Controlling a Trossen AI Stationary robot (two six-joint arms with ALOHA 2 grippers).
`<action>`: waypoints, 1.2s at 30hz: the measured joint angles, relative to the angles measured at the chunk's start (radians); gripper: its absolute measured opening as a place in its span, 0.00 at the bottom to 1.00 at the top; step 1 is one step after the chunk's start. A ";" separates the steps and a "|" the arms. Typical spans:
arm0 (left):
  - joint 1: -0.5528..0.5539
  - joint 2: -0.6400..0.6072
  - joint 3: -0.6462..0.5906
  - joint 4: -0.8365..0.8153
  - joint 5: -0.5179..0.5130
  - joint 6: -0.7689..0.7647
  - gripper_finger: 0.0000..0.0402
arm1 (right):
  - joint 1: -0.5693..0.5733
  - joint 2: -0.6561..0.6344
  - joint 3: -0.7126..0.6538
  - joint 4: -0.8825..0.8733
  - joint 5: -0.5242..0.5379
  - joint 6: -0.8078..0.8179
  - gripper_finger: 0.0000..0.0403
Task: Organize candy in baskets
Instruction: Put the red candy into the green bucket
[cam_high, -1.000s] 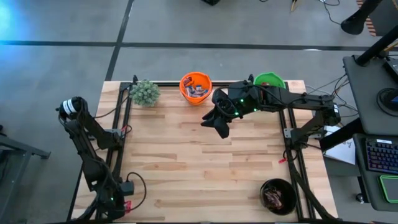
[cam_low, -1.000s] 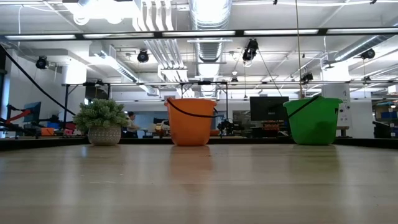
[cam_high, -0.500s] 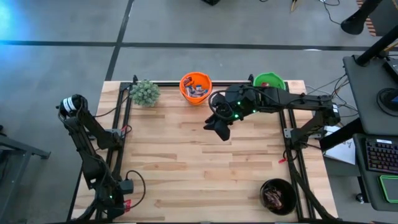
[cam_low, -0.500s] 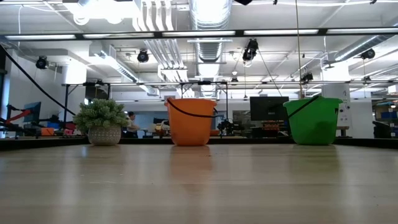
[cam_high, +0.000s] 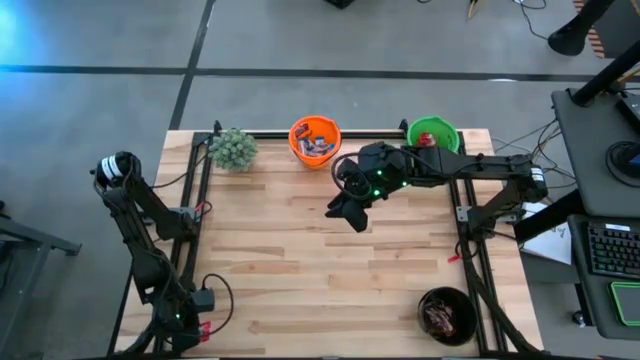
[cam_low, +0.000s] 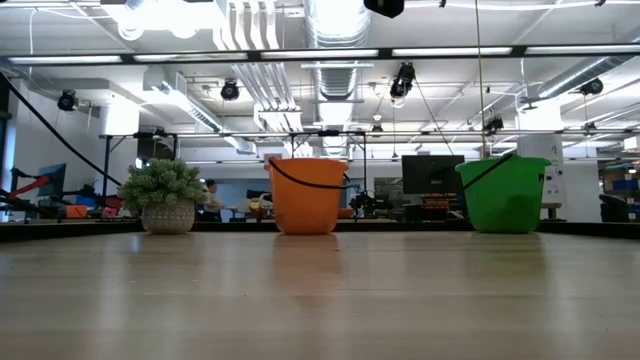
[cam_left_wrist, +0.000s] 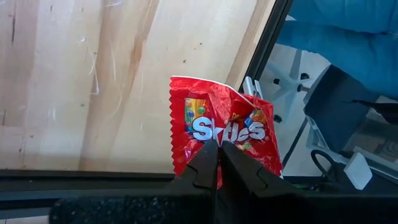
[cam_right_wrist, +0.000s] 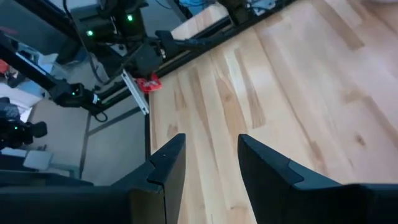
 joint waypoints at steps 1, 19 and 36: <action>0.000 0.000 0.000 0.000 0.000 0.000 0.00 | 0.000 0.000 -0.006 0.002 -0.002 0.007 0.34; 0.001 -0.001 0.032 -0.014 -0.105 -0.006 0.00 | 0.007 0.000 -0.417 0.622 -0.126 0.316 0.42; 0.046 -0.002 0.033 -0.047 -0.348 0.019 0.00 | 0.088 -0.001 -0.692 1.120 -0.066 0.557 0.42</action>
